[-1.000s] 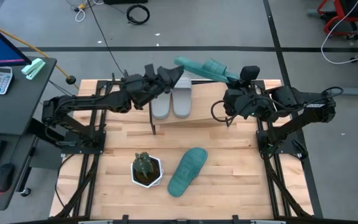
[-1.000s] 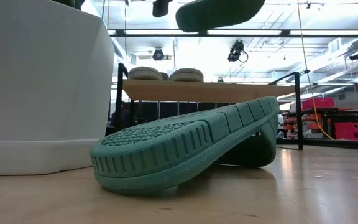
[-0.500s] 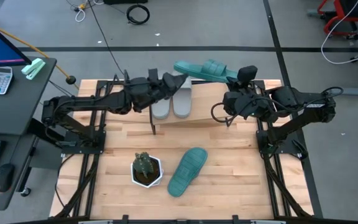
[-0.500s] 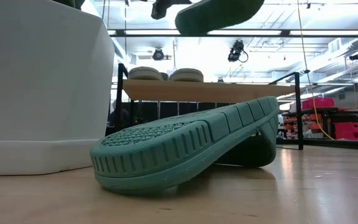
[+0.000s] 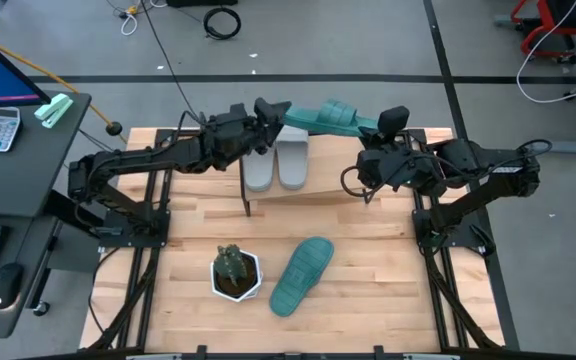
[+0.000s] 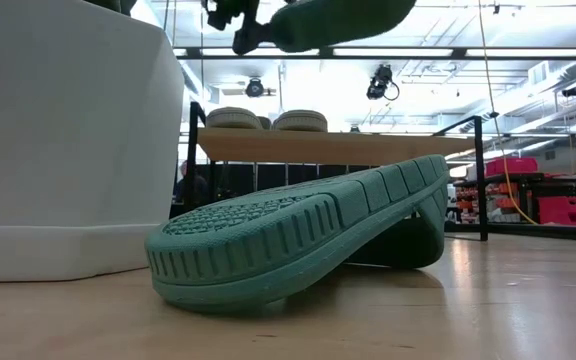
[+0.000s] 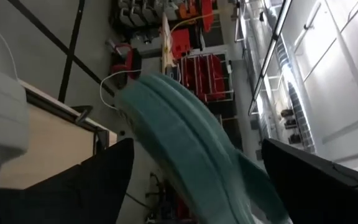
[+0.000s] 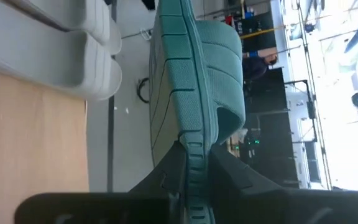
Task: Pick and place slides into the shelf
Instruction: Put the right green slides on the shelf
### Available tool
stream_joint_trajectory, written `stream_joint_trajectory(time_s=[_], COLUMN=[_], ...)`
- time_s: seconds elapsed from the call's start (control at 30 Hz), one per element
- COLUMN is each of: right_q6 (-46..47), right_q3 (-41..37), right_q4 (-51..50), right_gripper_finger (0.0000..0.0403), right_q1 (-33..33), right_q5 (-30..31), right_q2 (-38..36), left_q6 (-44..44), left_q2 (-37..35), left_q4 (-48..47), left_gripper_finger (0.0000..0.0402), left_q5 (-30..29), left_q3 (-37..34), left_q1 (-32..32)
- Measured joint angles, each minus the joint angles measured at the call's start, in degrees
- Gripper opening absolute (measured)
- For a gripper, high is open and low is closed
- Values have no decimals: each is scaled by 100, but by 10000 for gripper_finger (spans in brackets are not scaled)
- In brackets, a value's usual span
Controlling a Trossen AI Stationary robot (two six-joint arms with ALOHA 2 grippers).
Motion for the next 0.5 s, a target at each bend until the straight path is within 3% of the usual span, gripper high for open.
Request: stream_joint_trajectory(time_s=[0.27,0.5], right_q6=[-517,-515], right_q3=[0,0], right_q4=[581,493], right_gripper_finger=[46,46], right_q1=[202,197], right_q5=[-139,-168], right_q2=[140,298], left_q6=[-183,-289], left_q2=[233,428], left_q4=[349,774], left_gripper_finger=[366,308], left_q5=[0,209], left_q3=[0,-4], left_q1=[72,99])
